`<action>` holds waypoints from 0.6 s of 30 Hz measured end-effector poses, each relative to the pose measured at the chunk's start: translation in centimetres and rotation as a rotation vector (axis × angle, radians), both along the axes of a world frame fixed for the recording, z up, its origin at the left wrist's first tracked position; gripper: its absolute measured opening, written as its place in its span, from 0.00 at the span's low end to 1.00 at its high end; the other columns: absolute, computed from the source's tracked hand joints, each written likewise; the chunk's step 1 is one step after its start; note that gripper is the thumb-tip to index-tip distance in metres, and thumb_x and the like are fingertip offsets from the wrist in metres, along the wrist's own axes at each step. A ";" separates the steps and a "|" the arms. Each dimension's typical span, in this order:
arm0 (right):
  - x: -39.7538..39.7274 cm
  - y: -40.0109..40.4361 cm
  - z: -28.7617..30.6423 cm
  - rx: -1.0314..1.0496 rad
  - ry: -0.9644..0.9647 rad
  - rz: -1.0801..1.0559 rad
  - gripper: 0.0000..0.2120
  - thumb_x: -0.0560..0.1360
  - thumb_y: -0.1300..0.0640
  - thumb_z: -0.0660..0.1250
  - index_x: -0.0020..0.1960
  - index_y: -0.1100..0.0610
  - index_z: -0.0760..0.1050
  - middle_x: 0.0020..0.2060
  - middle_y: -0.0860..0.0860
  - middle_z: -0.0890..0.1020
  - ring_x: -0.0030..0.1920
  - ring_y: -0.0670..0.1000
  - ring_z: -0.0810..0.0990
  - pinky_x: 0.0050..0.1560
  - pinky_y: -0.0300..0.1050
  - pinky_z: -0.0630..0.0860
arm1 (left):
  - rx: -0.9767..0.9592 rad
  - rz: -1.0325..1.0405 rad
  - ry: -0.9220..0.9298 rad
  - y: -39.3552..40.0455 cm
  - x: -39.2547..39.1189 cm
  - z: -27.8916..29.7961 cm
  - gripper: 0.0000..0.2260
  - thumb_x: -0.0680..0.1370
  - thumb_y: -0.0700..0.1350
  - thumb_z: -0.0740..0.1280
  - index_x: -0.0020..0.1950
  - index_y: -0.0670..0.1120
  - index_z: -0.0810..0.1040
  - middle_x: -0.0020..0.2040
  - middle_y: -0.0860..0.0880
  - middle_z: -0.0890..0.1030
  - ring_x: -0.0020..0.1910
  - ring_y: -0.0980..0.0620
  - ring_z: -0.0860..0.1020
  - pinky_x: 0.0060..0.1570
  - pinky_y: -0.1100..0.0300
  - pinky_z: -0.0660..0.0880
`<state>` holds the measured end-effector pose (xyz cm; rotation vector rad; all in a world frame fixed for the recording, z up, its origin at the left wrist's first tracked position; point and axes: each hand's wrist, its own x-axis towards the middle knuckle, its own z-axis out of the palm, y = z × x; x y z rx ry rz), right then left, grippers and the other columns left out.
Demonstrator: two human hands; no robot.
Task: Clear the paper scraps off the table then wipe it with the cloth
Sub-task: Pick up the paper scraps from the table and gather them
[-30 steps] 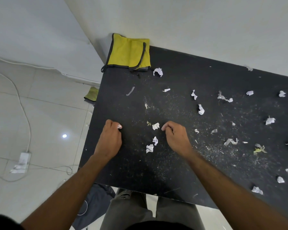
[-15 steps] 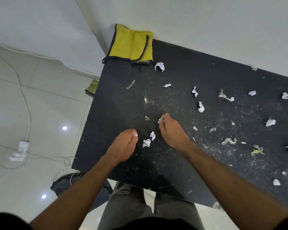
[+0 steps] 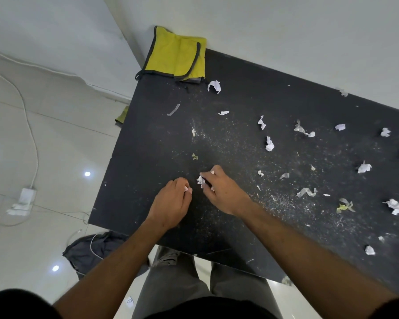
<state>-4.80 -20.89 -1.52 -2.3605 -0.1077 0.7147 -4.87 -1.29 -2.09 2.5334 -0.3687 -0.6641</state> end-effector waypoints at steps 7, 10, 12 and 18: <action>-0.6 0.4 -1.1 -0.091 -0.089 0.075 0.07 0.85 0.59 0.60 0.61 0.57 0.73 0.56 0.54 0.69 0.40 0.56 0.76 0.44 0.55 0.79 | -0.053 0.134 0.060 -0.5 2.7 1.2 0.10 0.86 0.49 0.56 0.47 0.47 0.69 0.38 0.51 0.73 0.35 0.54 0.72 0.35 0.59 0.65; -0.9 -0.3 -0.9 0.012 -0.080 -0.071 0.07 0.85 0.58 0.59 0.60 0.58 0.73 0.56 0.53 0.70 0.43 0.56 0.78 0.48 0.55 0.79 | -0.067 0.149 0.033 -1.5 4.2 0.8 0.06 0.84 0.45 0.57 0.53 0.45 0.71 0.47 0.49 0.77 0.42 0.50 0.76 0.43 0.55 0.70; -1.1 -1.1 -0.5 0.072 -0.069 -0.183 0.08 0.85 0.58 0.58 0.59 0.58 0.74 0.56 0.52 0.72 0.48 0.53 0.77 0.52 0.50 0.77 | -0.071 0.095 -0.001 -2.1 5.1 0.5 0.10 0.84 0.42 0.58 0.64 0.44 0.72 0.56 0.47 0.78 0.51 0.49 0.78 0.49 0.54 0.73; -2.8 -2.6 0.8 0.115 0.024 -0.230 0.13 0.81 0.67 0.58 0.59 0.57 0.77 0.56 0.50 0.76 0.54 0.48 0.76 0.57 0.41 0.72 | 0.119 -0.145 -0.171 -3.3 6.9 -1.1 0.14 0.84 0.46 0.60 0.69 0.44 0.71 0.58 0.44 0.75 0.53 0.46 0.76 0.50 0.51 0.77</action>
